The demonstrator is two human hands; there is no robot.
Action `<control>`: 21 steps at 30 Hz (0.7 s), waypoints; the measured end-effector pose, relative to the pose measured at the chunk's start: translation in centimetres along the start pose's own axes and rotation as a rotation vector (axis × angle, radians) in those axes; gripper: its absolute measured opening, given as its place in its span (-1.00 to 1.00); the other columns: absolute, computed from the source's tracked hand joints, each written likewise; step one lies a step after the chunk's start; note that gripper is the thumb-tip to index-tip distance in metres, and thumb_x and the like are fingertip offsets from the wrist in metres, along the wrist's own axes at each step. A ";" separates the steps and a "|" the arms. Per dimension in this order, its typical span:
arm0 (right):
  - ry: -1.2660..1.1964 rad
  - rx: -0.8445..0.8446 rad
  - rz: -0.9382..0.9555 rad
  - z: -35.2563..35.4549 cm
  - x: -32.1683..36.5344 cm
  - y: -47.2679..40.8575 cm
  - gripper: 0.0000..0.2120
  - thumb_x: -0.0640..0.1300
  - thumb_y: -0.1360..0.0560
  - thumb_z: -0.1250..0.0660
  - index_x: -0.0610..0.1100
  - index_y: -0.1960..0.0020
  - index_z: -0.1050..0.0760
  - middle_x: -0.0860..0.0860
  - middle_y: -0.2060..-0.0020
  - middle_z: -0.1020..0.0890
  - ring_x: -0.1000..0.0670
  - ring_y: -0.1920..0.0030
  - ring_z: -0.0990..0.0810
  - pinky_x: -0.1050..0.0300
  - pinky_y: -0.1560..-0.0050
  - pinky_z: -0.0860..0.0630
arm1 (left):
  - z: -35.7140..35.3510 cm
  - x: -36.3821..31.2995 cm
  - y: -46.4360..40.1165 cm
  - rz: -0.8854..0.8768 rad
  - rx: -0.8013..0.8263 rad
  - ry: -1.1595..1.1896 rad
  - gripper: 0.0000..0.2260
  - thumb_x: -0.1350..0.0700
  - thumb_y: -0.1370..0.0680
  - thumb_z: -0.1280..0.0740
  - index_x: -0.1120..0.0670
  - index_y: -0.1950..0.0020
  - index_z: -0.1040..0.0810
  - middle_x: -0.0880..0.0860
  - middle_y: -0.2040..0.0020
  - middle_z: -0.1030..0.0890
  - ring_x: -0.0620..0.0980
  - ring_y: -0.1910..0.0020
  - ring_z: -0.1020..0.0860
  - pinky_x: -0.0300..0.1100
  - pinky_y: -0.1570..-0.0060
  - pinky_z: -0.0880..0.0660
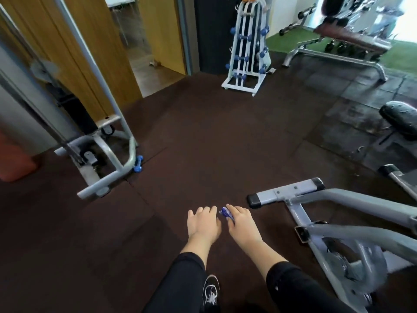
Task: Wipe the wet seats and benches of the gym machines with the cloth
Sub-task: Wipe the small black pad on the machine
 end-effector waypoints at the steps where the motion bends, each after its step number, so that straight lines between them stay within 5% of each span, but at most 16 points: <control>1: 0.002 -0.024 -0.006 0.7 0.3 -1.9 -0.57 -0.17 -0.60 -0.15 -0.13 -0.46 -0.27 -0.02 -0.34 -0.43 -0.06 -0.36 -0.29 0.16 -0.34 -0.25 | 1.1 0.2 -2.1 -0.016 -0.004 -0.017 -0.60 0.00 -0.63 -0.07 -0.03 -0.47 -0.29 -0.03 -0.38 -0.44 0.01 -0.38 -0.35 0.02 -0.35 -0.19; 21: -0.049 -0.280 -0.286 16.0 -10.2 -37.5 -0.58 -0.19 -0.59 -0.17 -0.15 -0.44 -0.31 -0.03 -0.31 -0.45 -0.04 -0.36 -0.30 0.16 -0.31 -0.31 | 14.8 -12.2 -41.3 -0.344 0.004 -0.143 -0.65 0.01 -0.62 -0.09 -0.01 -0.40 -0.36 -0.01 -0.31 -0.49 0.03 -0.32 -0.40 0.04 -0.29 -0.24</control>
Point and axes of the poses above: each hand's wrist, its own y-axis away from the middle knuckle, its own z-axis out of the back of the hand, x = y × z, the point moved 7 cm from there along -y, towards the middle knuckle
